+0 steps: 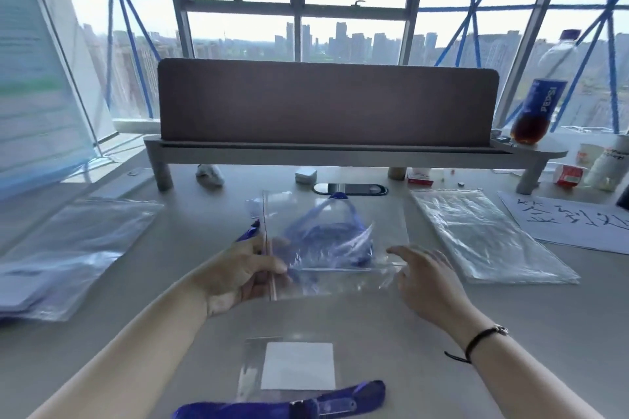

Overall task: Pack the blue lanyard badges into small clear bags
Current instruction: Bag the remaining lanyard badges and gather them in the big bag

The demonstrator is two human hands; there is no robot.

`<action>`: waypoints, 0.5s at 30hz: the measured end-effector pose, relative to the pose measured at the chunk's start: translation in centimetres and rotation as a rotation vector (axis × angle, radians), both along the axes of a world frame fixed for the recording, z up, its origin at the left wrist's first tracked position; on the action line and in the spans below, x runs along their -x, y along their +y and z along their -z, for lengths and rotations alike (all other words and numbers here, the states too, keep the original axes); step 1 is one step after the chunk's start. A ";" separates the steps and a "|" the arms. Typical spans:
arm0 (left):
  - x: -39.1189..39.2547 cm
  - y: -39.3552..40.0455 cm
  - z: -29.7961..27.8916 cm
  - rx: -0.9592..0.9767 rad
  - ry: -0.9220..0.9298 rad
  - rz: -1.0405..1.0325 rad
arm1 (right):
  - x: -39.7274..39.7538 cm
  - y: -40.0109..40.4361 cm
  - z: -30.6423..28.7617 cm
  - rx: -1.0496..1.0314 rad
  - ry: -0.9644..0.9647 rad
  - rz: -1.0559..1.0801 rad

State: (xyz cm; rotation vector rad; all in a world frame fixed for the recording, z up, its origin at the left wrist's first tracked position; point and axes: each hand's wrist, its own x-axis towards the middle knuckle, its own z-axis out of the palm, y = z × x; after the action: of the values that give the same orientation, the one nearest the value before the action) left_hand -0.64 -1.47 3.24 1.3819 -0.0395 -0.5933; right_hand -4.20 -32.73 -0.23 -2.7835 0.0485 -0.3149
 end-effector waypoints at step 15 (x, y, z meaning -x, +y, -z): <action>5.0 3.2 1.9 -0.088 -0.096 -0.093 | 0.7 15.5 -0.7 -0.299 -0.126 -0.469</action>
State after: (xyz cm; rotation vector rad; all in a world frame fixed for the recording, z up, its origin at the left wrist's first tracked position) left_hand -5.65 1.73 1.30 1.4893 -0.0265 -0.4555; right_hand -4.89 -17.21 0.48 -2.3803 -0.5339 -0.3274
